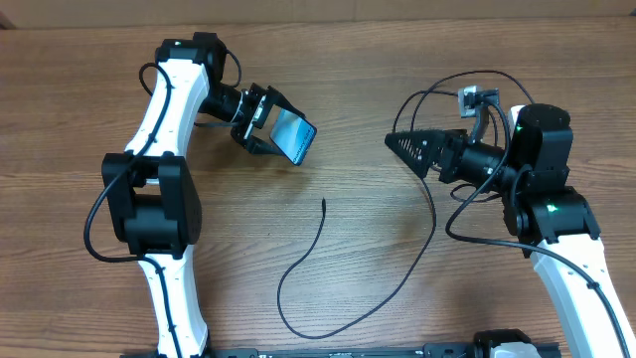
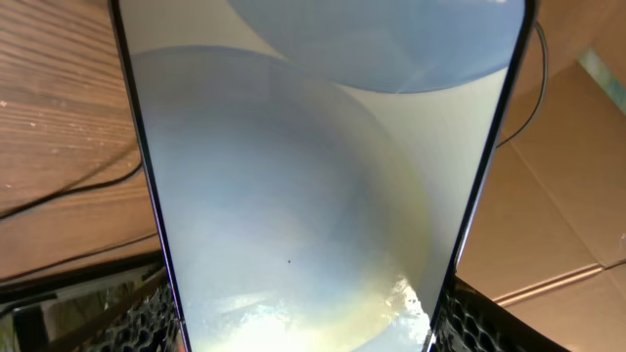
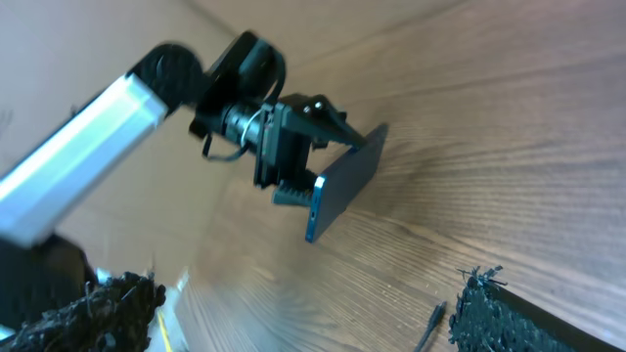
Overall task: Plug charger to phone and switch on socket
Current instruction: 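Bring the left-held phone toward the right gripper at table center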
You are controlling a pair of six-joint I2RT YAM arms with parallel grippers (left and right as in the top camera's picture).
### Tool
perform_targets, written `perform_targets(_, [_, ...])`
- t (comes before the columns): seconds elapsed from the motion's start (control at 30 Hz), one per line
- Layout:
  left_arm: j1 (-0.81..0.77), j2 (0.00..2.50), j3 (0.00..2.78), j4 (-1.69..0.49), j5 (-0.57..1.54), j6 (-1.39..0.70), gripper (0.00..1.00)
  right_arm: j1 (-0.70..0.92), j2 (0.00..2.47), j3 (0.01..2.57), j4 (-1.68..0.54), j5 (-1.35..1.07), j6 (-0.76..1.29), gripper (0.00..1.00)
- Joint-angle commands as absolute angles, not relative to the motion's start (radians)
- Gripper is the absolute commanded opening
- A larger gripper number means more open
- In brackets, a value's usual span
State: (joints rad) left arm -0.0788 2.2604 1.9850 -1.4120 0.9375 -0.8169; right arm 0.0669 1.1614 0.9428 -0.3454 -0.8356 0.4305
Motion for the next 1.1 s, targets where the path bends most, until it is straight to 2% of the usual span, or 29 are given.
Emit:
perform_targets(0.0, [-0.098, 2.262, 2.014, -1.411, 0.962, -0.883, 0.04, 0.073, 1.171, 0.971, -0.344, -0.731, 0.608, 1.0])
perform_targets(0.3, [-0.143, 2.262, 2.014, -1.332, 0.957, -0.976, 0.04, 0.126, 1.323, 0.97, -0.347, -0.643, 0.804, 1.0])
perform_targets(0.53, [-0.178, 2.262, 2.014, -1.322, 0.877, -1.08, 0.04, 0.143, 1.455, 0.97, -0.3, -0.727, 0.804, 1.0])
perform_targets(0.77, [-0.203, 2.262, 2.014, -1.322, 0.805, -1.179, 0.04, 0.143, 1.459, 0.97, -0.285, -0.76, 0.729, 1.0])
perform_targets(1.07, [-0.25, 2.262, 2.014, -1.291, 0.776, -1.288, 0.04, 0.176, 1.466, 0.97, -0.285, -0.743, 0.728, 1.0])
